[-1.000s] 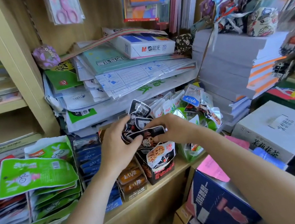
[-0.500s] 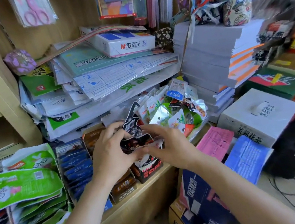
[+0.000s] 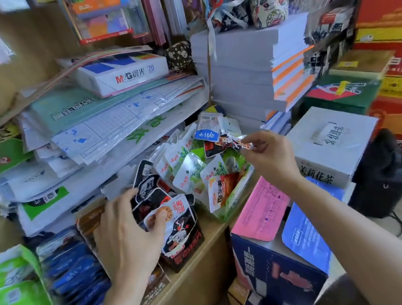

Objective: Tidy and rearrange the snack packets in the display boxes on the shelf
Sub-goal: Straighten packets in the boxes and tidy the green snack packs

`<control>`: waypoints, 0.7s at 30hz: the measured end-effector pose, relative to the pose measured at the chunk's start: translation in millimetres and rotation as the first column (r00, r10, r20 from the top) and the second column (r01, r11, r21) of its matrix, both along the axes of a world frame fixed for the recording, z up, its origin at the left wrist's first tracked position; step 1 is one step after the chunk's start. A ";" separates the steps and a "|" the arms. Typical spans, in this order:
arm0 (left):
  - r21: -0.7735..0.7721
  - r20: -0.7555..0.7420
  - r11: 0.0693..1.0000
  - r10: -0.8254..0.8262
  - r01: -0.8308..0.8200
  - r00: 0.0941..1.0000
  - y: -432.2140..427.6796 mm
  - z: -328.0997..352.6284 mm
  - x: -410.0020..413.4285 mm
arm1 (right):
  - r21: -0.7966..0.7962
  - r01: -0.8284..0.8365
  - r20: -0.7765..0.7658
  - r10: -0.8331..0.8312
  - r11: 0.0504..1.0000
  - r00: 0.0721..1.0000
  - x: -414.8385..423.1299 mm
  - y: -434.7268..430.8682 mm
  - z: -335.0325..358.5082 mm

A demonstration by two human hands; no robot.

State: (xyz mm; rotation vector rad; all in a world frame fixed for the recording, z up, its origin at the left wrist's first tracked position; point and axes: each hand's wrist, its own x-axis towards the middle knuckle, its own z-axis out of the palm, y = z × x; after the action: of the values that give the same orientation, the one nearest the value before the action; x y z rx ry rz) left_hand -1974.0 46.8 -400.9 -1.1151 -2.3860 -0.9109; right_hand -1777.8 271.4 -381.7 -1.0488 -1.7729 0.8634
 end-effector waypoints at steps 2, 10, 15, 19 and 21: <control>0.005 -0.034 1.000 0.005 -0.005 0.999 2.6 -0.3 5.2 | 0.001 -0.041 -0.024 0.041 0.999 0.999 2.8 2.2 -1.1; -0.015 -0.272 0.995 -0.100 0.100 0.957 15.0 2.6 20.0 | -0.156 -0.527 -0.222 0.490 0.835 0.843 -1.2 -11.2 0.8; -0.043 -0.304 0.949 -0.310 0.312 0.901 39.6 2.5 50.7 | -0.250 -0.605 -0.489 0.441 0.756 0.753 -2.5 -14.6 3.0; -0.154 -0.261 0.962 -0.259 0.225 0.930 60.3 2.1 66.0 | -0.199 -0.425 -0.392 0.326 0.883 0.860 9.2 0.0 -3.3; -0.172 -0.234 0.969 -0.217 0.179 0.948 69.5 5.4 71.2 | -0.121 -0.382 -0.038 0.380 0.916 0.924 12.4 4.2 -11.4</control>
State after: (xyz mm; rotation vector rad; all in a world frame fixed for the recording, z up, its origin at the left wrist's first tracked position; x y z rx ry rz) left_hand -1902.8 116.4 -395.6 -1.4562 -2.1910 -0.6136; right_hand -1765.4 275.6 -393.1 -0.7803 -1.9665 1.2320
